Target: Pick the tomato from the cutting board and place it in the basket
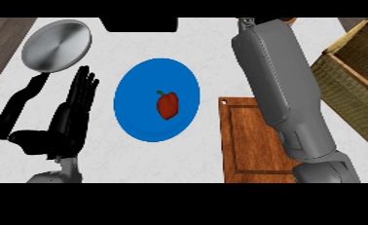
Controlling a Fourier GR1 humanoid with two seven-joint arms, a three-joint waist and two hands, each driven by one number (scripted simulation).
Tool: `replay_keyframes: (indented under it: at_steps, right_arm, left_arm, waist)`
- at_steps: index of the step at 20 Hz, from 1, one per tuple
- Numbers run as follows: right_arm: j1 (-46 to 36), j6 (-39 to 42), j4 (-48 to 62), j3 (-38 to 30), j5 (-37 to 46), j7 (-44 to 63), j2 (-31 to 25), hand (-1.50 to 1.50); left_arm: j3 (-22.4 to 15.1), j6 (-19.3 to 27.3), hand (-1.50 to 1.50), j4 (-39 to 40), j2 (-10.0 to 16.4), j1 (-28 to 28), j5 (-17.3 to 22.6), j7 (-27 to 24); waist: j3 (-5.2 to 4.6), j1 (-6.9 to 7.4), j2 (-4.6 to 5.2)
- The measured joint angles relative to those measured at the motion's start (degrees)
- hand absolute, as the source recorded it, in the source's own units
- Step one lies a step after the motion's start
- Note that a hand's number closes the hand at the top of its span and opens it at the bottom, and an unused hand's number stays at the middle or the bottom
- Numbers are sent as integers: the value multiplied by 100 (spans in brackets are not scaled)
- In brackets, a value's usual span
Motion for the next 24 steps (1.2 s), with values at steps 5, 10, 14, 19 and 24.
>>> replay_keyframes:
  at_steps: [5, 10, 14, 19, 24]
  right_arm:
    - [-44, 321, -431, -137, 285, 307, -58, 150]
    - [143, 865, -785, -289, 563, 452, -321, 150]
    - [425, 1313, -1162, -393, 708, 435, -563, 150]
    - [954, 1773, -1993, -558, 699, 304, -774, 150]
    - [1474, 2012, -2605, -807, 607, 137, -970, 150]
  left_arm:
    - [-18, 4, 0, -64, -38, 169, -37, -97]
    - [6, 28, 0, -83, -44, 187, -58, -51]
    - [-10, 56, 0, -157, -62, 218, -93, -17]
    - [16, 25, 0, -56, -88, 221, -108, -145]
    - [23, 20, 0, -25, -121, 139, -120, -93]
  waist:
    - [1, -47, -12]
    - [0, -108, -28]
    - [2, -128, -33]
    - [2, -125, -21]
    - [3, -96, -7]
